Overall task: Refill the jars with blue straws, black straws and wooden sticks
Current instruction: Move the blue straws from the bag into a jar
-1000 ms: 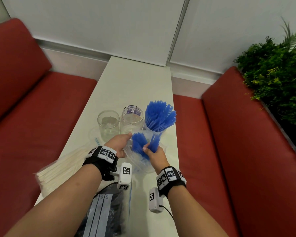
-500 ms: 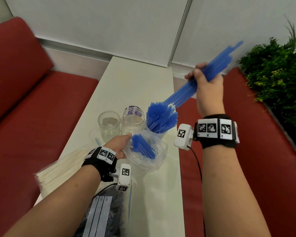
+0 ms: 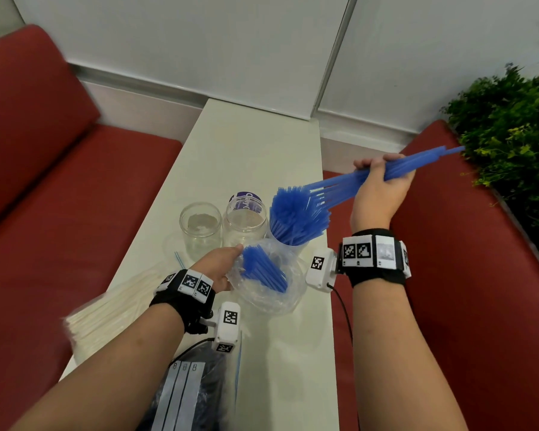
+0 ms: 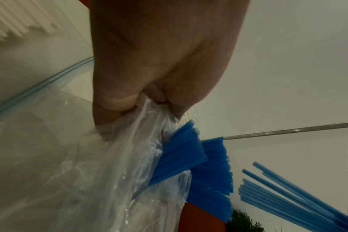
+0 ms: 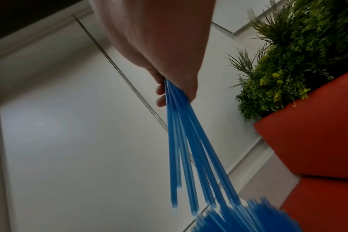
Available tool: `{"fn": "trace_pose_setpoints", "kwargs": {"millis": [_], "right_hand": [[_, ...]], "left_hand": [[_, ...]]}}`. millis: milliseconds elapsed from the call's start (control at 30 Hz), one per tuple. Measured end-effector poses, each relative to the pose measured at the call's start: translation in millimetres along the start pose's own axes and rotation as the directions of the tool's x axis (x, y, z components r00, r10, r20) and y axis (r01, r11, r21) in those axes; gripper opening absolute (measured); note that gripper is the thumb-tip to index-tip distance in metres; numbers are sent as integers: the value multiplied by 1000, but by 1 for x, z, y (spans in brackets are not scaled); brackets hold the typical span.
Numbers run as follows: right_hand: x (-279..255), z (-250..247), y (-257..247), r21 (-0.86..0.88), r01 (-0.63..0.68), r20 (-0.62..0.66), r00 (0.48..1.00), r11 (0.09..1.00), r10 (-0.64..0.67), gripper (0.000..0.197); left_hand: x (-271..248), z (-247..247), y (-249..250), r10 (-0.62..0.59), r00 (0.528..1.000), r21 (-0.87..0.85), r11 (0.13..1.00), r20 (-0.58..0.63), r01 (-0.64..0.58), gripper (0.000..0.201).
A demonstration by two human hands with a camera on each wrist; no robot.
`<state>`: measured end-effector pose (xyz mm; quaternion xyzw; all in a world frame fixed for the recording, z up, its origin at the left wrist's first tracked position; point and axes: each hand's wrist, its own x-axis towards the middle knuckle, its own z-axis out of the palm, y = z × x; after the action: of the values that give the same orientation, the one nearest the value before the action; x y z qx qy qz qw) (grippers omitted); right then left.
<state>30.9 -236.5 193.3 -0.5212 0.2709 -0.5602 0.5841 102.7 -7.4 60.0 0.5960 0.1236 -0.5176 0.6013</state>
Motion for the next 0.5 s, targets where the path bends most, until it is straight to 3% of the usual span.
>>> {"fn": "trace_pose_setpoints", "kwargs": {"millis": [100, 300, 400, 500], "right_hand": [[-1, 0, 5, -1, -8, -38, 999, 1000, 8, 17], [-19, -20, 49, -92, -156, -133, 981, 983, 143, 22], [-25, -18, 66, -165, -175, -81, 983, 971, 164, 24], [-32, -8, 76, -282, -207, 60, 971, 937, 233, 25]], "left_hand": [[2, -1, -1, -2, 1000, 9, 1000, -2, 2, 42], [5, -4, -5, -3, 1000, 7, 1000, -1, 3, 44], [7, -5, -5, 1, 1000, 6, 1000, -9, -1, 44], [6, -4, -5, 3, 1000, 3, 1000, -1, -3, 43]]}}
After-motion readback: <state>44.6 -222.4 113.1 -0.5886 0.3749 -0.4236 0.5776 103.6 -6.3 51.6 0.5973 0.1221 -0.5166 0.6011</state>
